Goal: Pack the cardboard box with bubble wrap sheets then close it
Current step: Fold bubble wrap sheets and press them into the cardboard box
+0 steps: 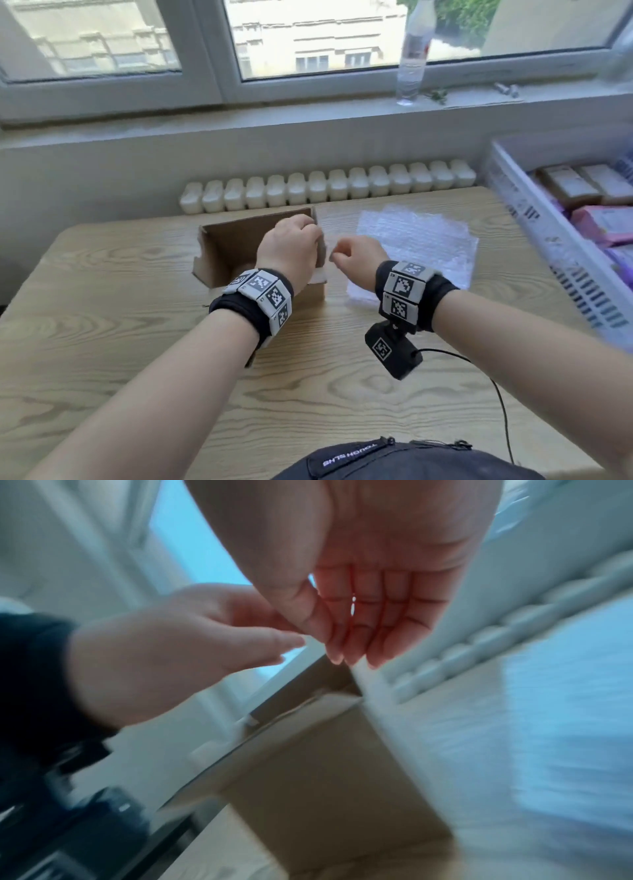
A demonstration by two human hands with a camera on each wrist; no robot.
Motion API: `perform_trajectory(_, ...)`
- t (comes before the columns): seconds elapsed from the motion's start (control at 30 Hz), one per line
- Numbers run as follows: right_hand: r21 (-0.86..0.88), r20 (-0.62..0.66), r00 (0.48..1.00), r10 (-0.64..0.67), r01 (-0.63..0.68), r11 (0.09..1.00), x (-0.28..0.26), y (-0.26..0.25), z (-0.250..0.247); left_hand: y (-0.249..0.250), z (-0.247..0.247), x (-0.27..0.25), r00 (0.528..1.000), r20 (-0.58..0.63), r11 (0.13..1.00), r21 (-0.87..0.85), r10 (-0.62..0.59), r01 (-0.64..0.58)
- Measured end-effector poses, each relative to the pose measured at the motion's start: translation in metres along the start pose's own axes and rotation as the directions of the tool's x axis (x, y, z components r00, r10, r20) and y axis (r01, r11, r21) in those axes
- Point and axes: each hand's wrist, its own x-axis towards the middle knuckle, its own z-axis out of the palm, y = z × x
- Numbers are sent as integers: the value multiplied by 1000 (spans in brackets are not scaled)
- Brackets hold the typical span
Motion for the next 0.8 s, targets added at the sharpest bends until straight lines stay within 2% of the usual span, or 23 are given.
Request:
perform_trajectory(0.07,-52,-10,994,107,-108,993,-1,30,-14,21,7,9,995,43,995,8,94,-95)
perform_trajectory(0.1,-147,13,987,160,-157,977,-1,47,-20,31,11,14,990,66,992,3,125,-126)
perform_trajectory(0.13,-299,57,974,220,-194,934,-2,63,-24,39,14,18,985,87,989,-7,148,-148)
perform_trajectory(0.2,-603,164,908,387,-218,767,-4,94,-27,52,23,25,974,139,984,-15,179,-179)
perform_trajectory(0.27,-719,239,832,501,-195,667,-6,116,-28,61,31,33,962,193,981,-12,192,-193)
perform_trajectory(0.33,-677,260,821,509,-221,702,-10,126,-32,68,38,40,954,233,981,-15,189,-191)
perform_trajectory(0.4,-572,195,851,488,-305,761,-8,131,-39,72,43,46,953,247,984,-27,176,-175)
perform_trajectory(0.5,-432,81,905,419,-347,833,-5,134,-51,75,46,52,952,269,989,-53,146,-137)
perform_trajectory(0.63,-314,-30,948,317,-310,897,-3,132,-65,73,44,57,957,277,992,-111,85,-56)
perform_trajectory(0.8,-286,-61,955,292,-297,911,4,124,-79,64,34,61,968,244,987,-158,60,-22)
